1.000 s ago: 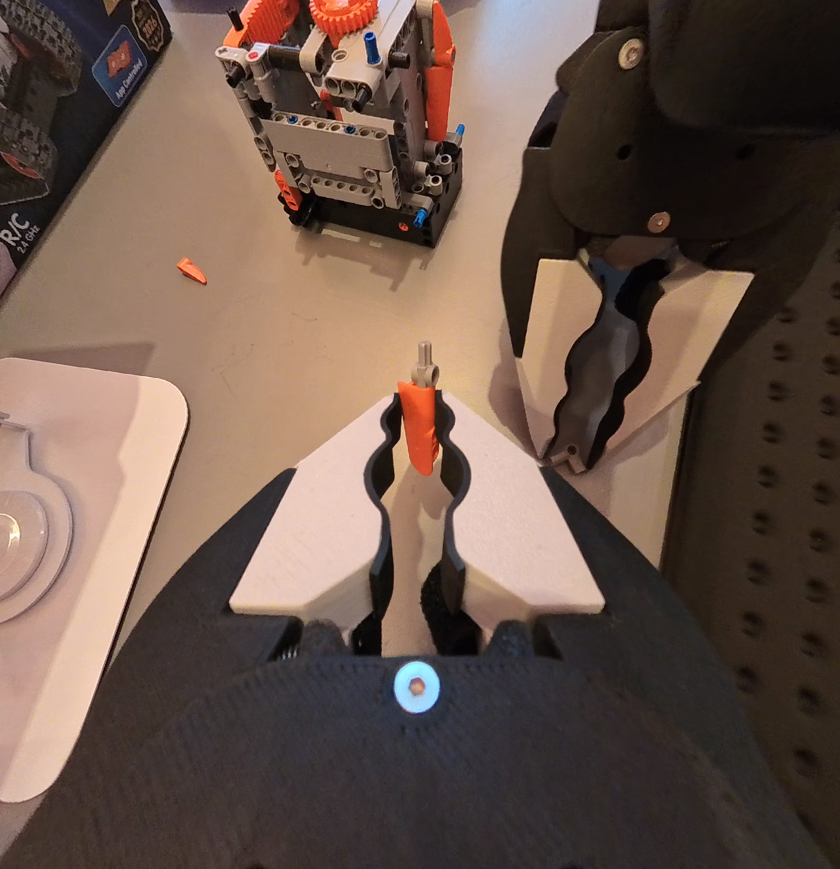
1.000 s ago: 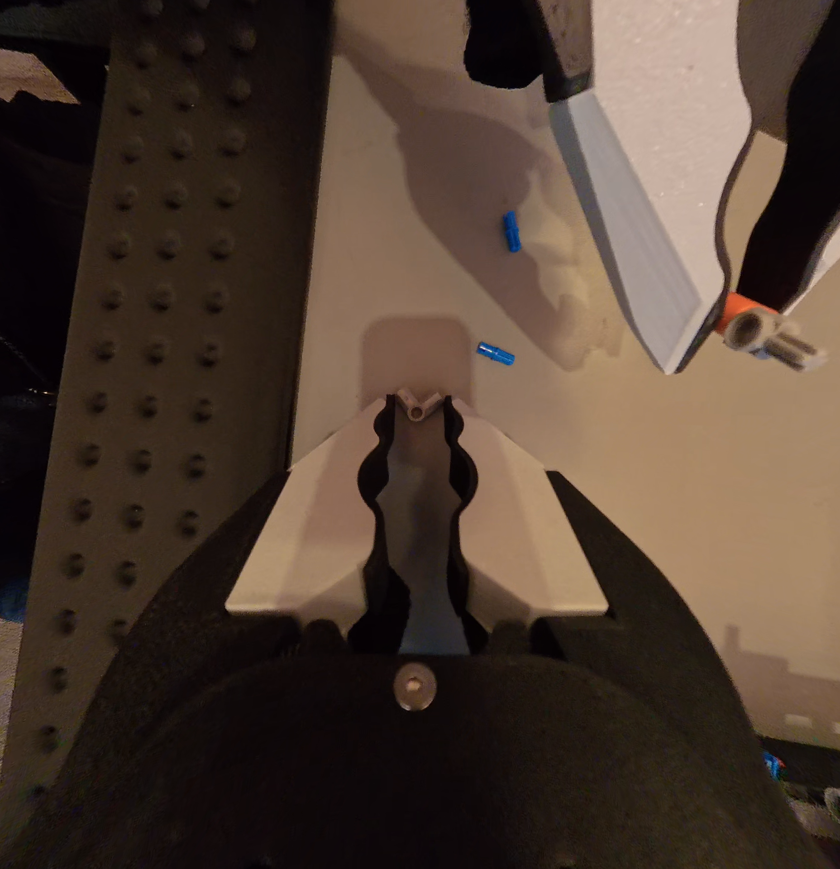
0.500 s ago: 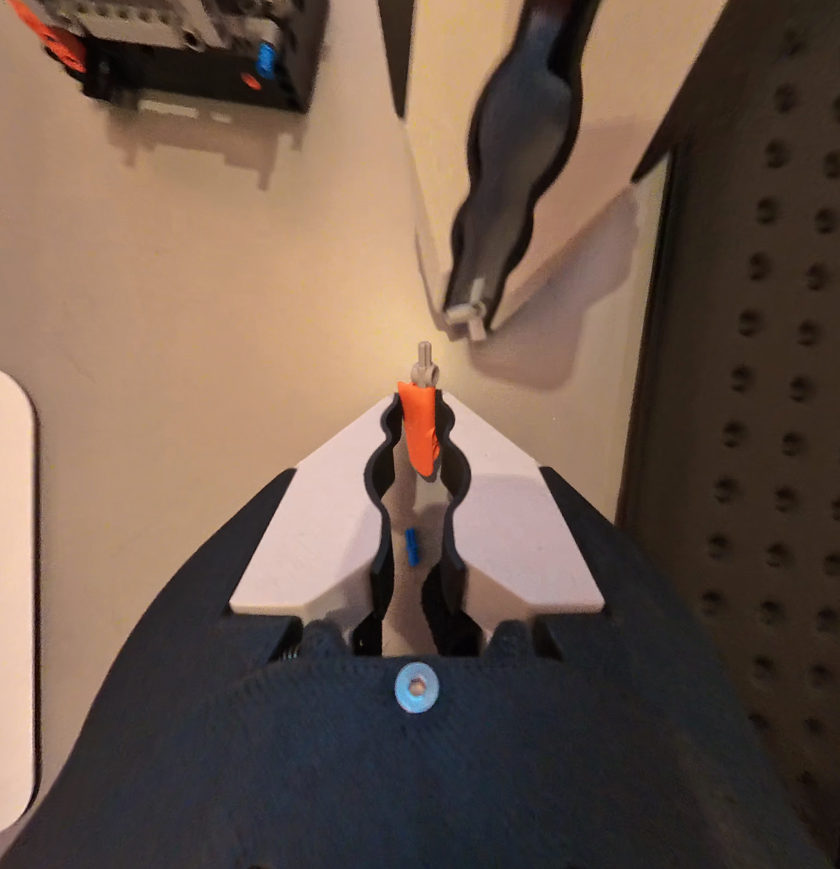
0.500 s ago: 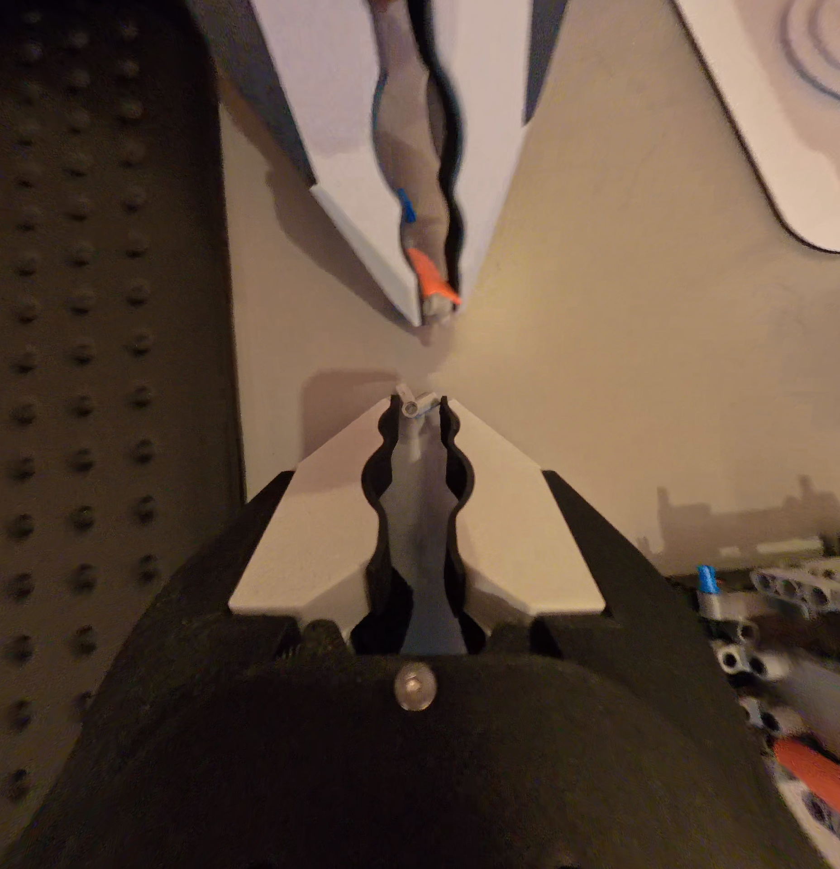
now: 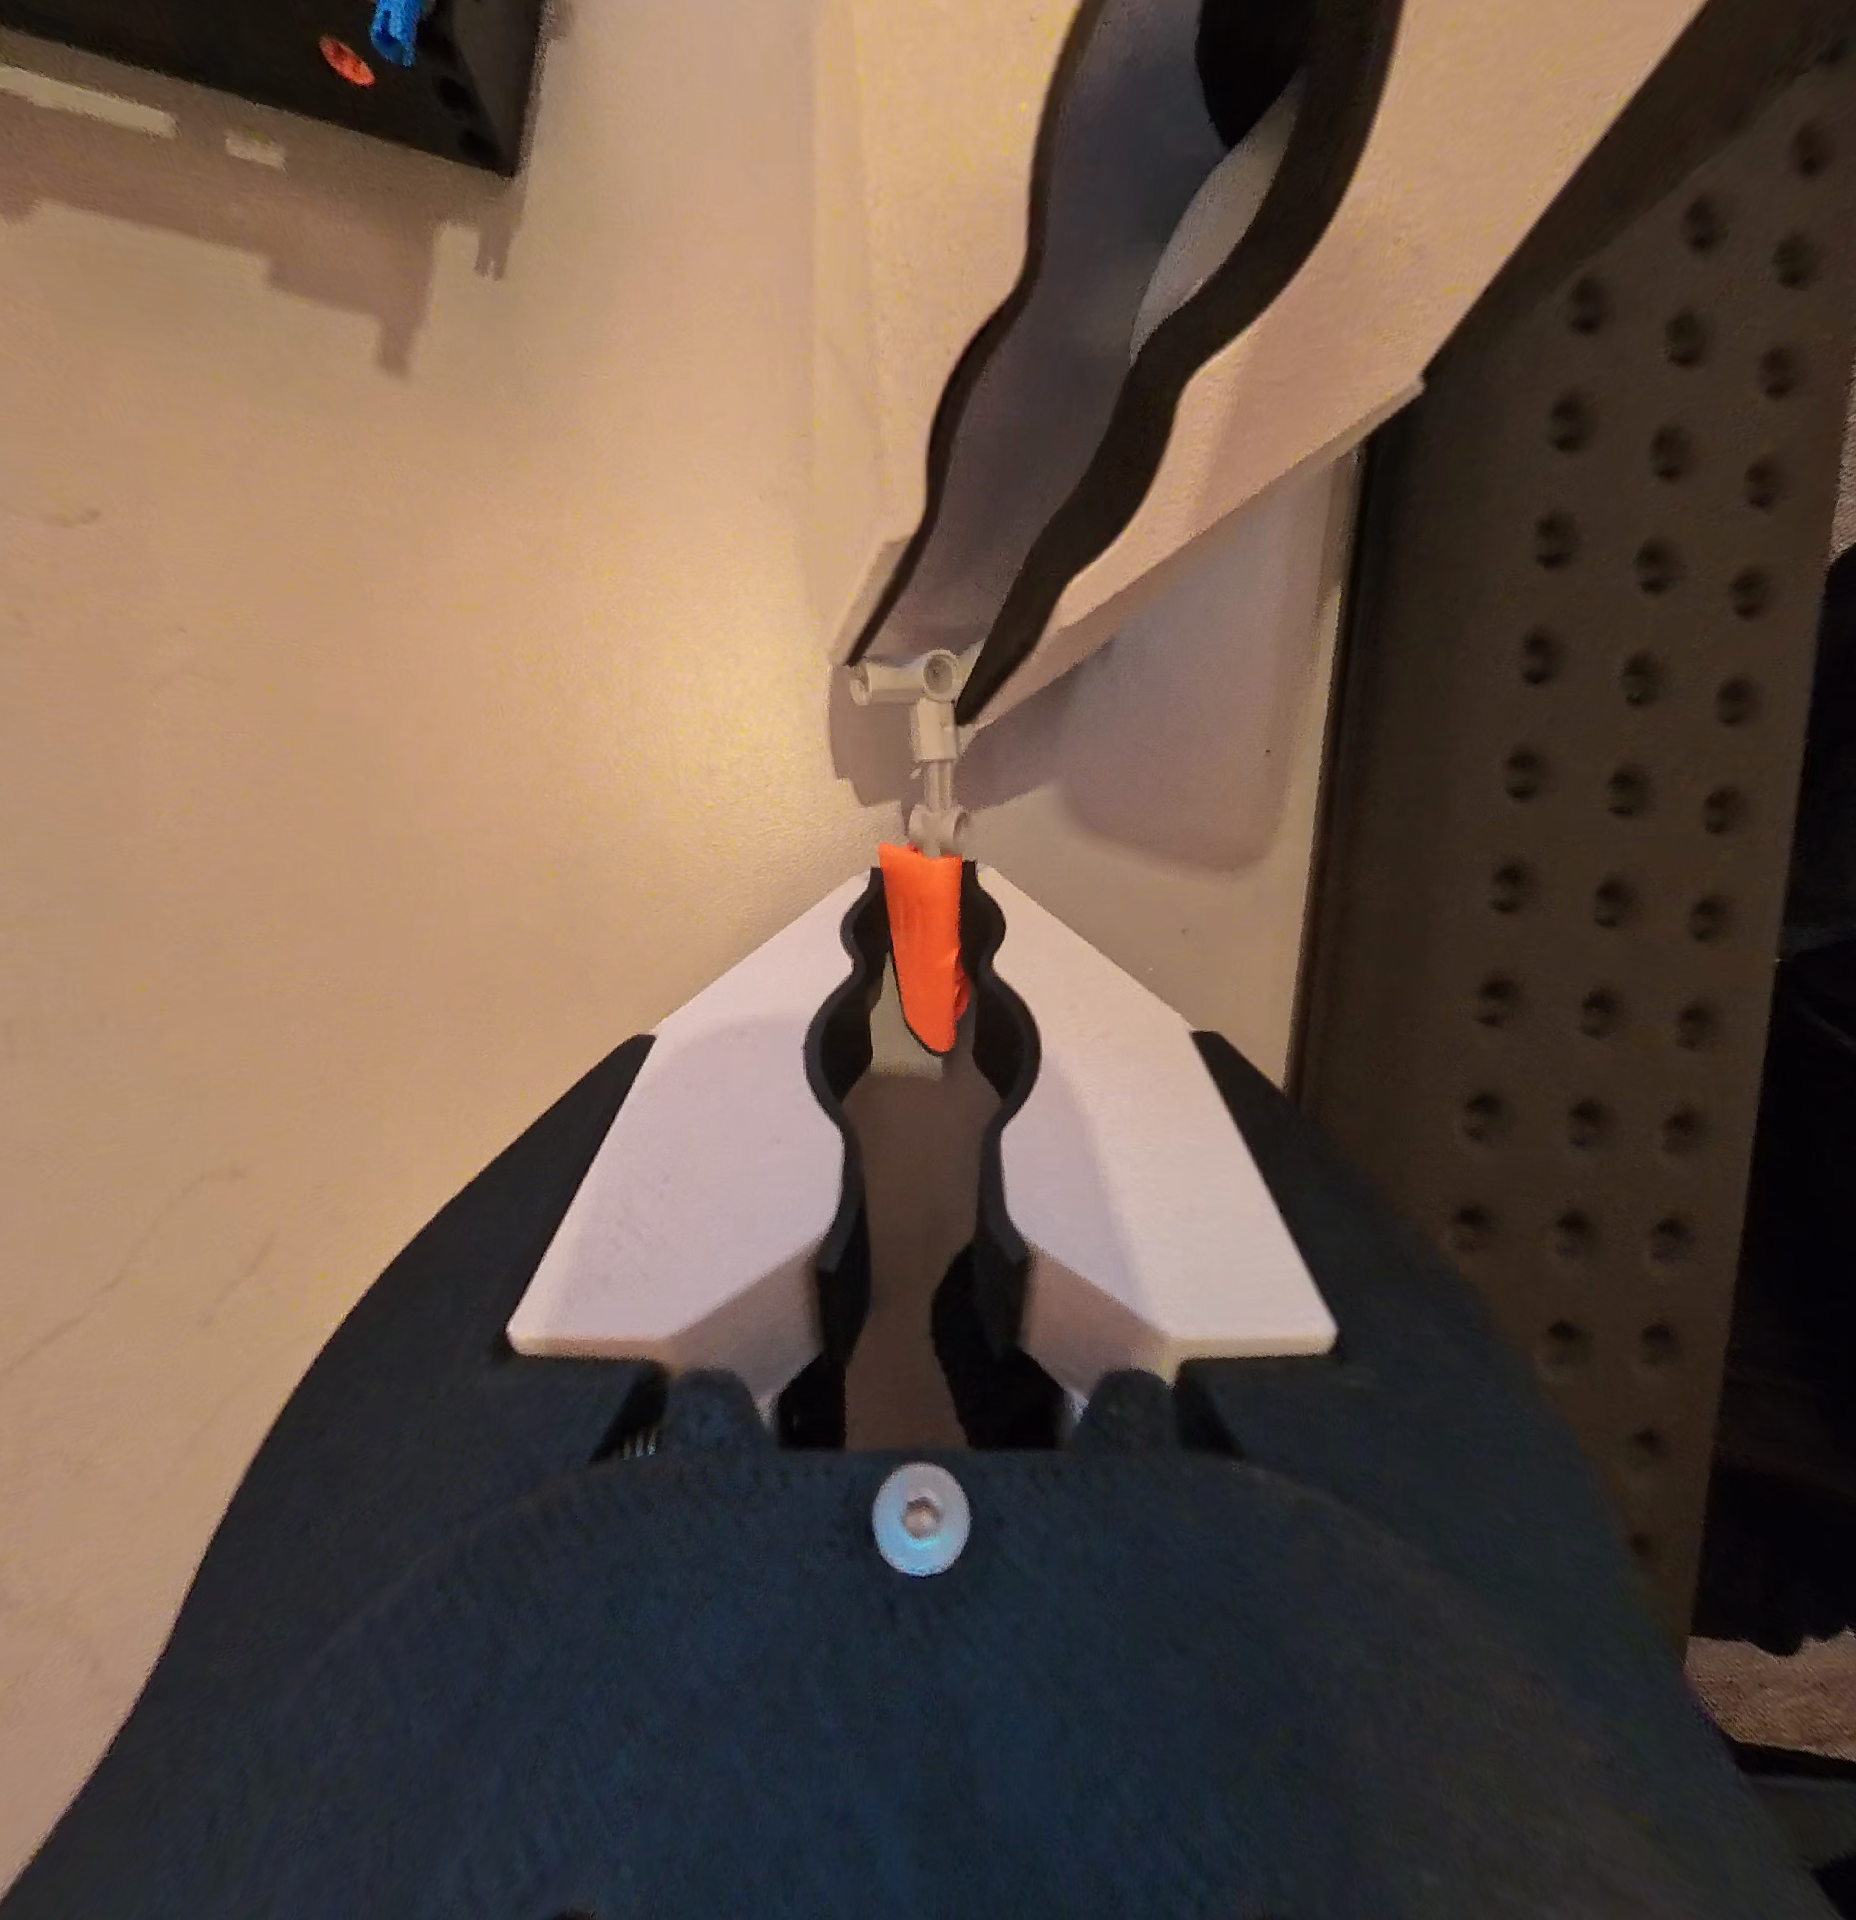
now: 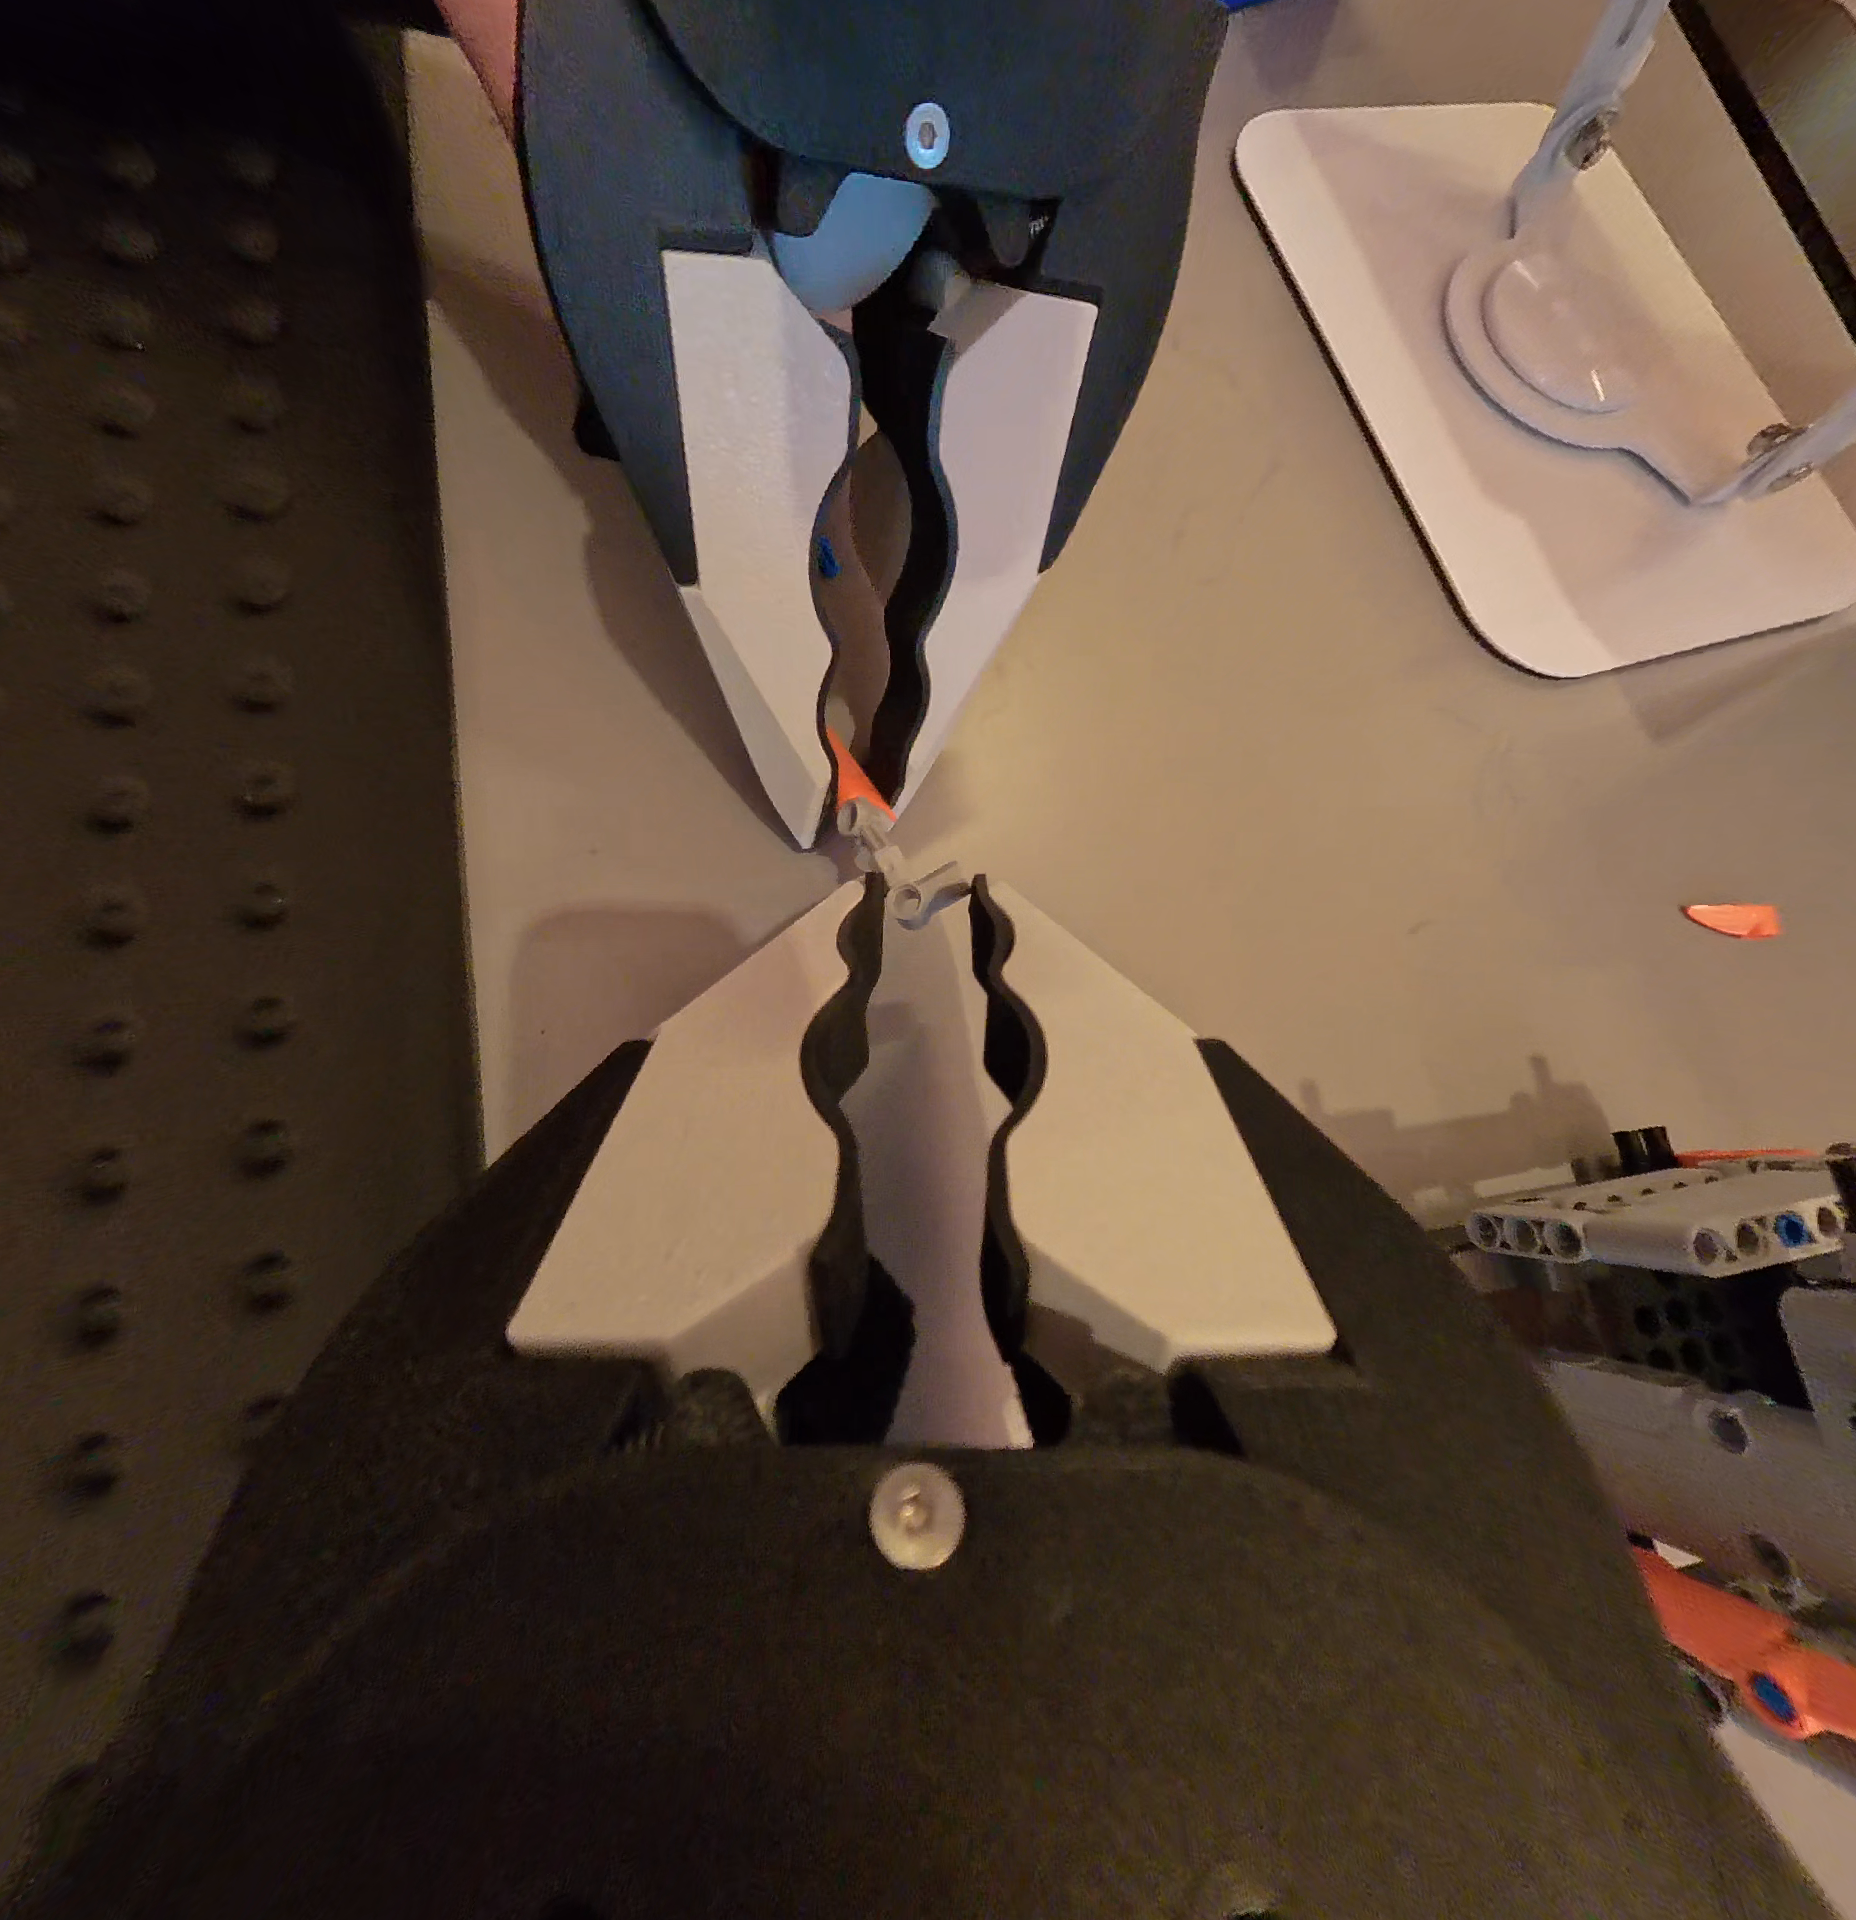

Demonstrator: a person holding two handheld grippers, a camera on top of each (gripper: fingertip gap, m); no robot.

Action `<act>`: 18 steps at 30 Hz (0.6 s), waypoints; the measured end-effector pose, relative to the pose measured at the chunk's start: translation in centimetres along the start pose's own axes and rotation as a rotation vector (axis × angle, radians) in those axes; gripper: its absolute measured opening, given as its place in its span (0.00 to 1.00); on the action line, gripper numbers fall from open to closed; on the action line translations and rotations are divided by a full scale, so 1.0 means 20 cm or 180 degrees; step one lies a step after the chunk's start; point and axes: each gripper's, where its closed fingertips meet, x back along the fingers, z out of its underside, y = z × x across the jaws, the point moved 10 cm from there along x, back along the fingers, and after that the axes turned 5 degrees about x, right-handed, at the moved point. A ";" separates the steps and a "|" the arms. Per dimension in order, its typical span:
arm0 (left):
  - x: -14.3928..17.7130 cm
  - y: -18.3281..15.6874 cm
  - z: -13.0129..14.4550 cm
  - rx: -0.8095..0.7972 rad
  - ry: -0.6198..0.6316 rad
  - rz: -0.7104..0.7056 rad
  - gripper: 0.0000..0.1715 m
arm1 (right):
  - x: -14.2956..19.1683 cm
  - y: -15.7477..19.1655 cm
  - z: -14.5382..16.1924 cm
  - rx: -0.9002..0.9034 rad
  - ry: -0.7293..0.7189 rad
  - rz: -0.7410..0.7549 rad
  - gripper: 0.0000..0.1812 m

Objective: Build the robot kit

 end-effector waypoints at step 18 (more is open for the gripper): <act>-0.01 0.03 -0.01 0.0105 -0.0065 0.0368 0.06 | 0.01 0.04 -0.03 0.0551 -0.0162 0.0184 0.04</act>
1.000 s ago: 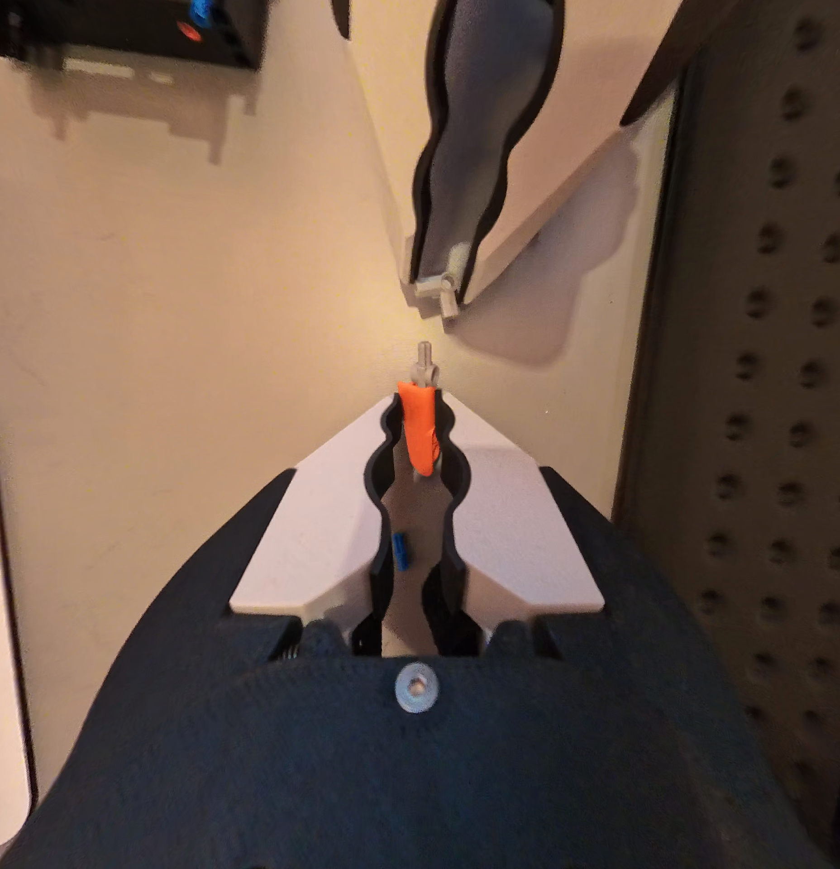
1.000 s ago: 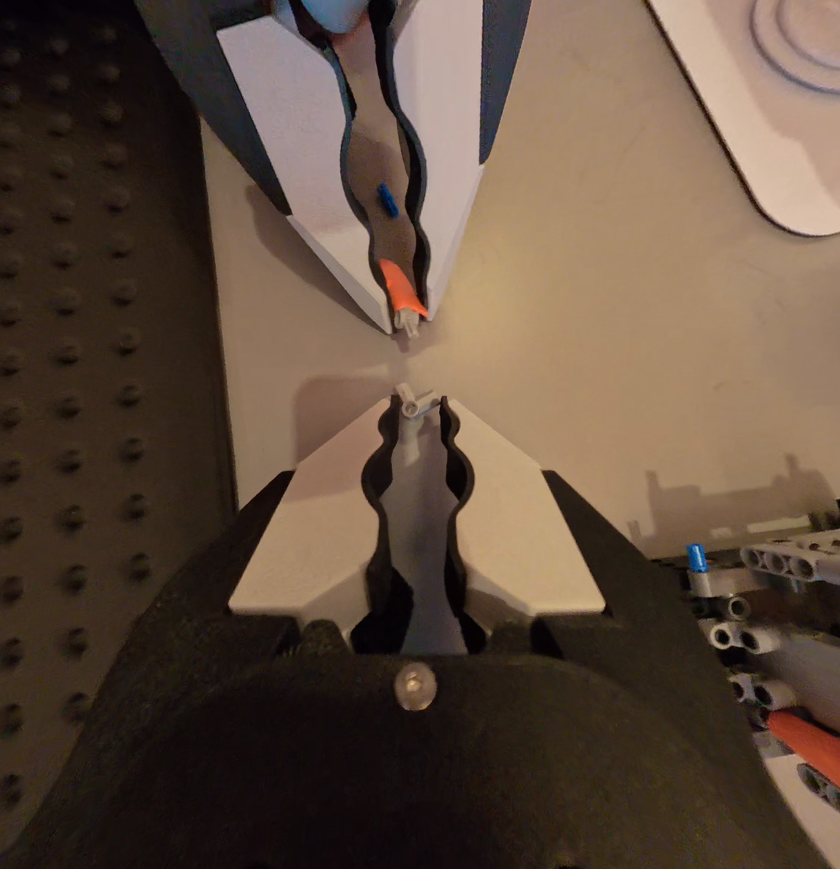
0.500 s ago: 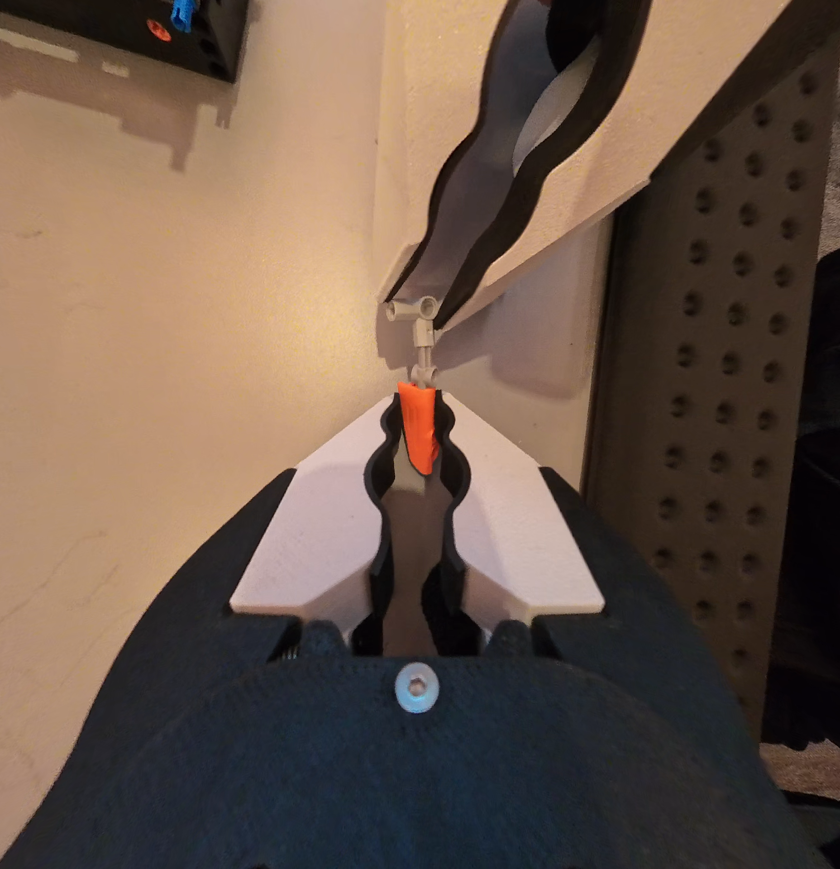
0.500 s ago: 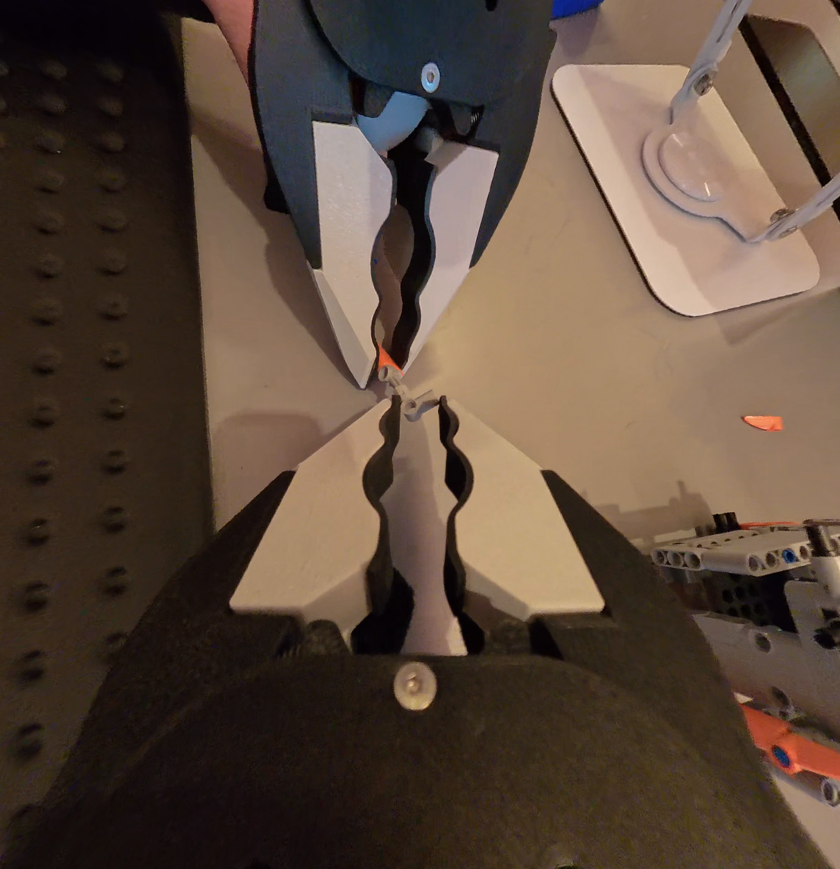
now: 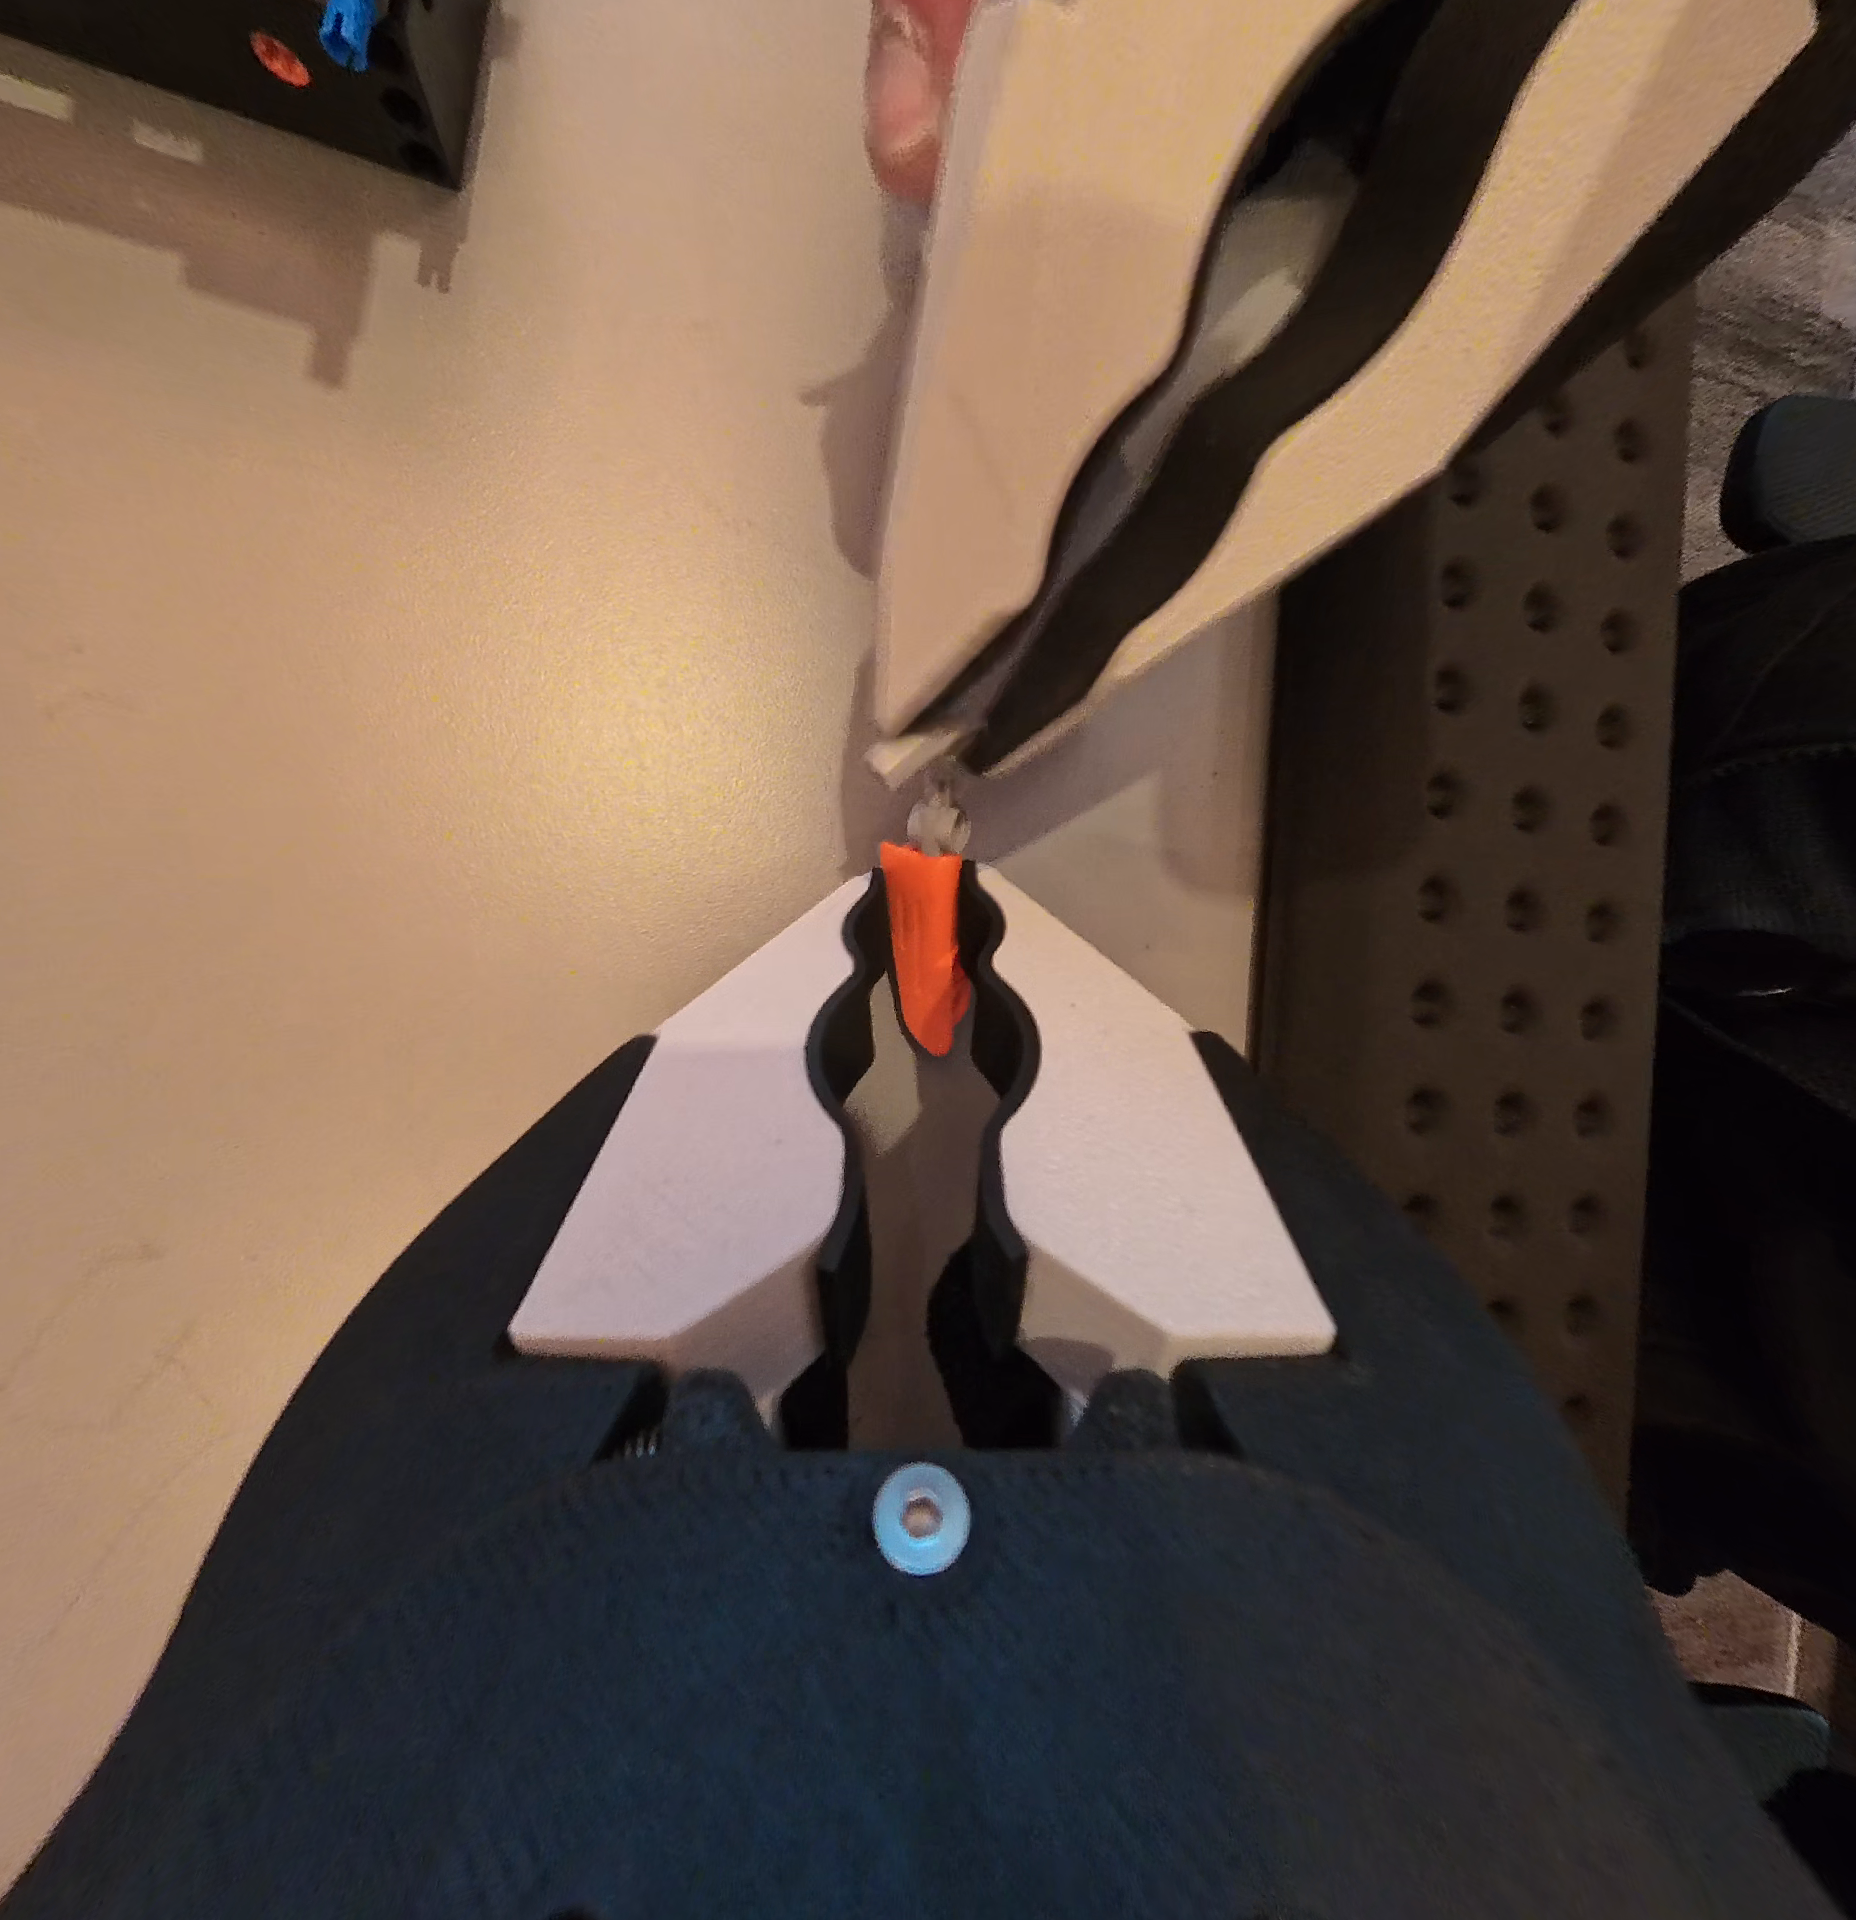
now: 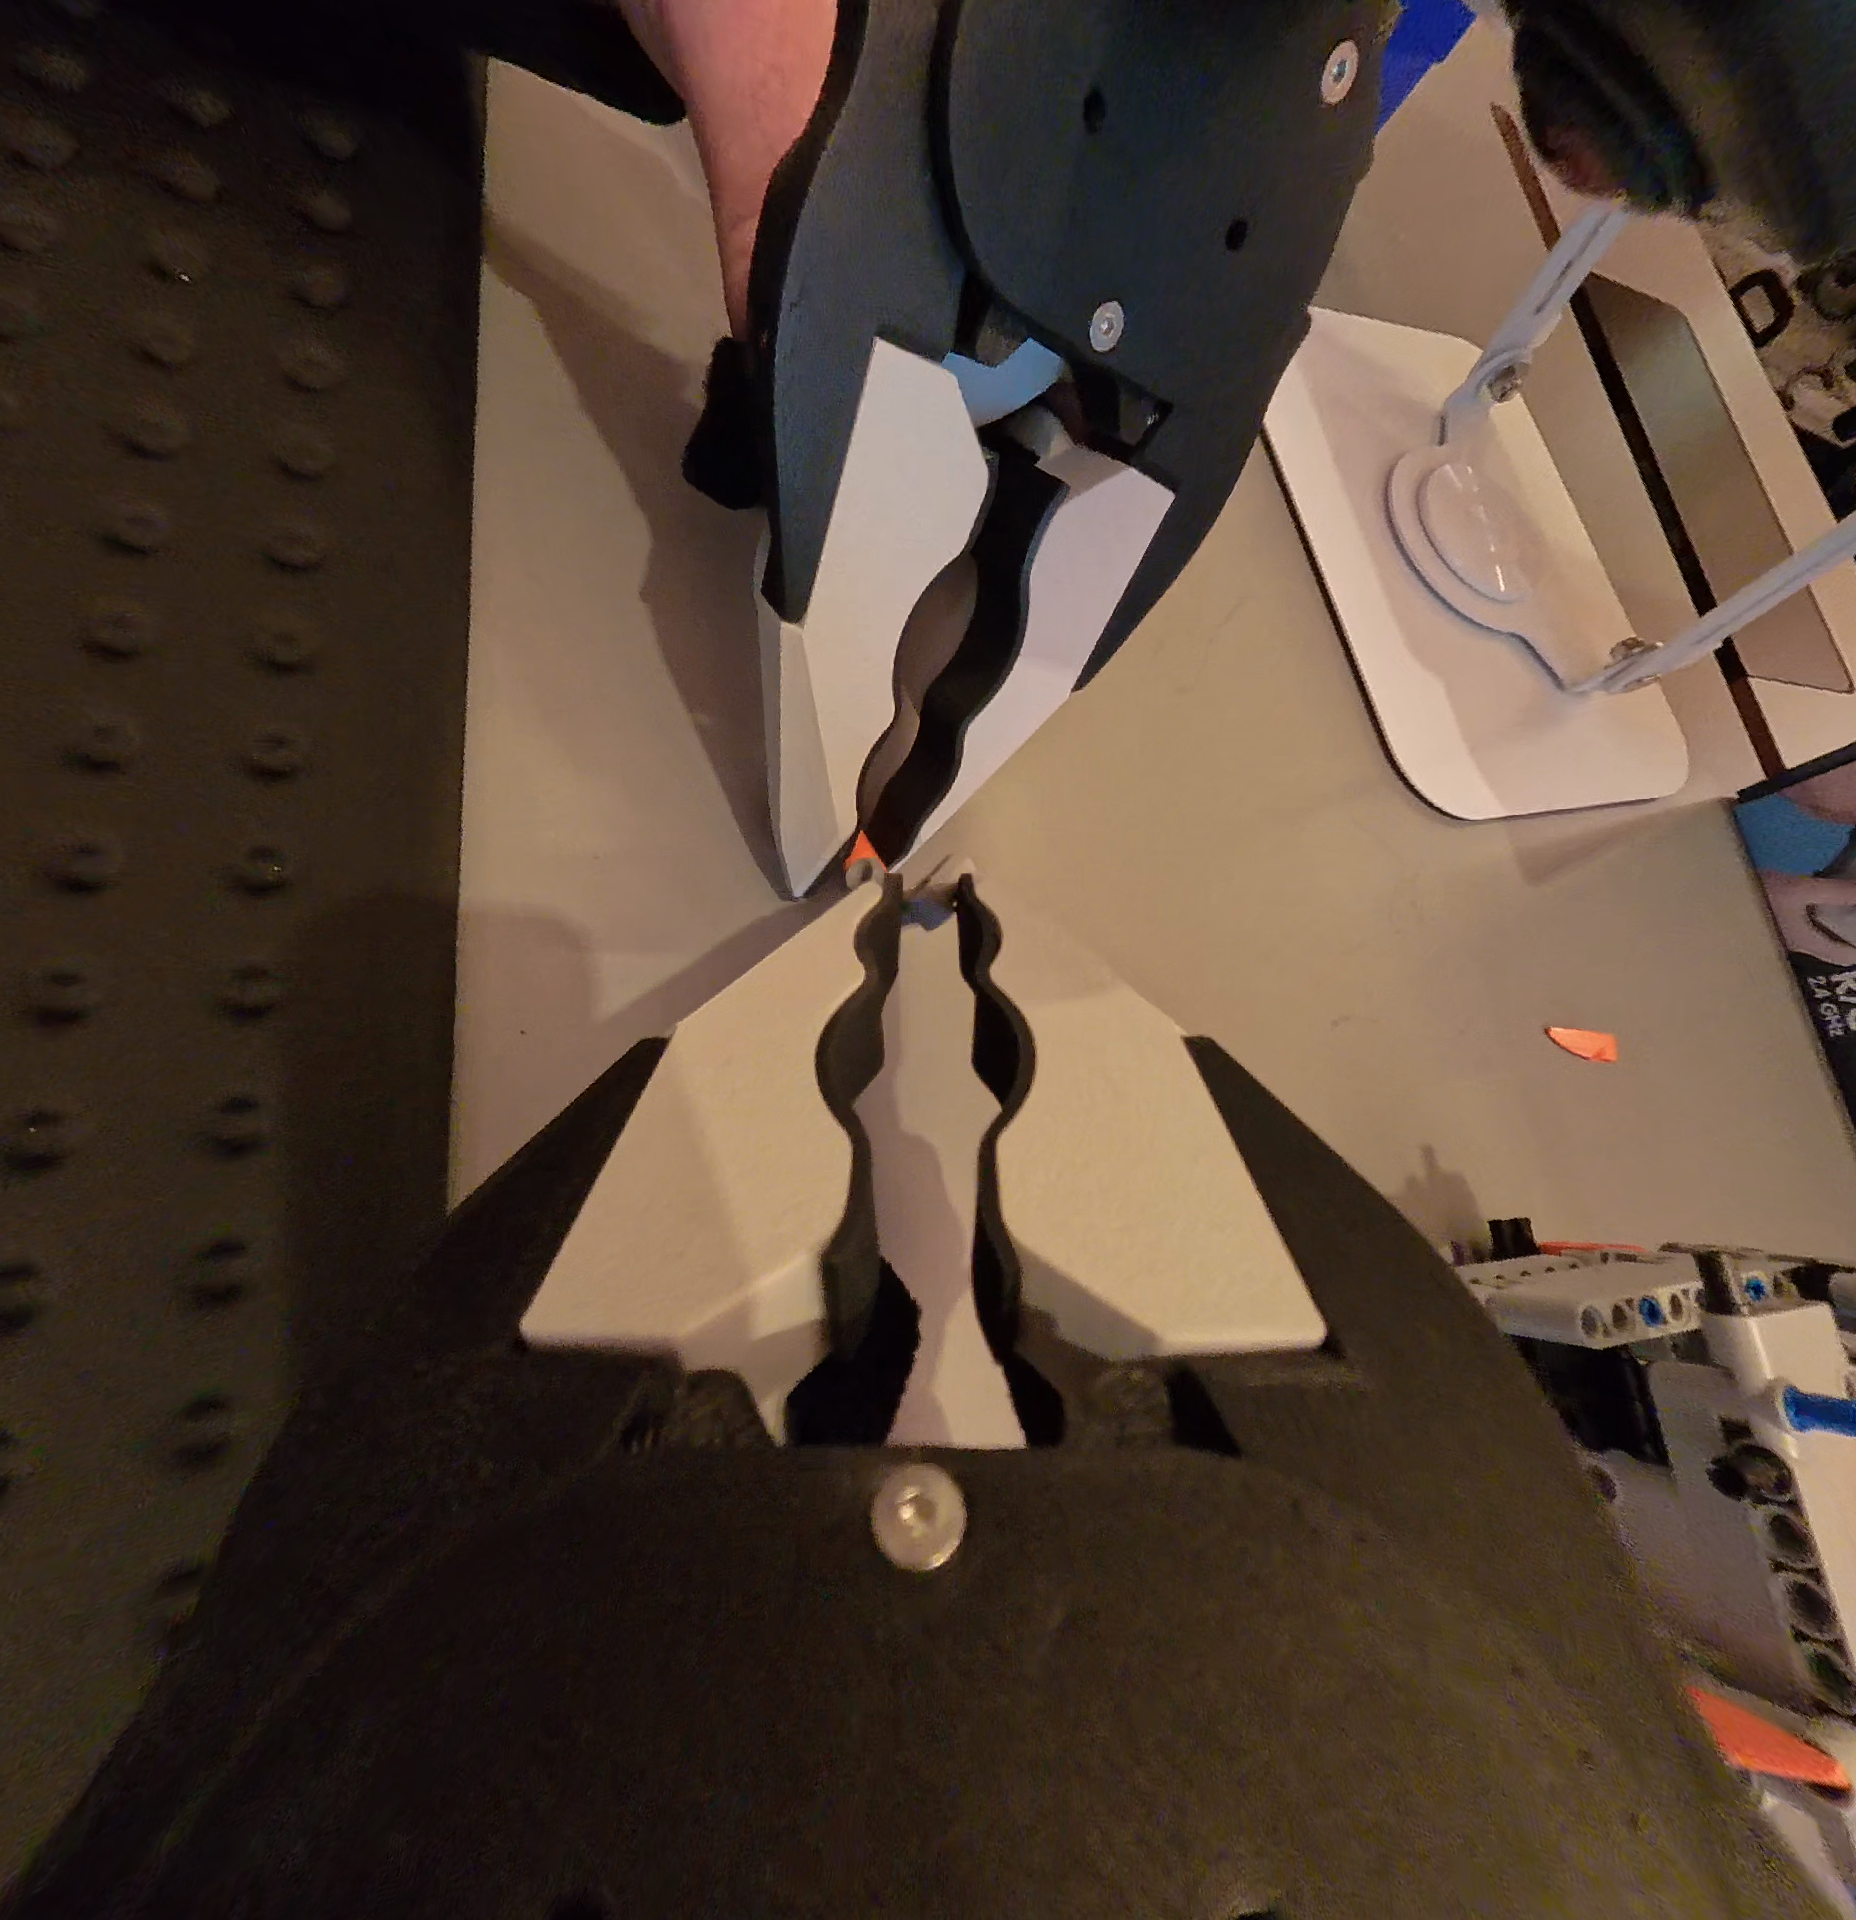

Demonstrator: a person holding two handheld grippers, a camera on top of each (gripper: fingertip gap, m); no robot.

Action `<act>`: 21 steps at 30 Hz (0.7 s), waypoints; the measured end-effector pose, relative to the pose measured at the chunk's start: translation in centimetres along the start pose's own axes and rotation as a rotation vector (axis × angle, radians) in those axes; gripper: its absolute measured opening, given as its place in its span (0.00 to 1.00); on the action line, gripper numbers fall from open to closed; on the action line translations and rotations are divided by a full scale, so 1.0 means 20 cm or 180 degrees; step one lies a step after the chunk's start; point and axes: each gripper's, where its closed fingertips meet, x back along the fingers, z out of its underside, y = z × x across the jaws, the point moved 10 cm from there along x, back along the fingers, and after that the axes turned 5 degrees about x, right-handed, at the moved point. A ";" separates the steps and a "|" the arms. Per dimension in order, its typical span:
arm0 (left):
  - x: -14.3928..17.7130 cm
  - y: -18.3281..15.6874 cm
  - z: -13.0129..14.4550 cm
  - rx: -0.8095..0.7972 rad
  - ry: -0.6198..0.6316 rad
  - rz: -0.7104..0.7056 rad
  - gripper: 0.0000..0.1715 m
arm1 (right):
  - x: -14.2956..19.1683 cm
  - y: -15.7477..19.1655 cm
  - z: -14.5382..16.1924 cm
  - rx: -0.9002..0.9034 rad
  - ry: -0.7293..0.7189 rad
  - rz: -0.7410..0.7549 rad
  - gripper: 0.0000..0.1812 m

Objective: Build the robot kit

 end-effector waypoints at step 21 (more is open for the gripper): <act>0.07 0.02 -0.02 0.0286 -0.0667 0.0270 0.06 | 0.09 -0.12 0.06 -0.1145 -0.0650 -0.0227 0.04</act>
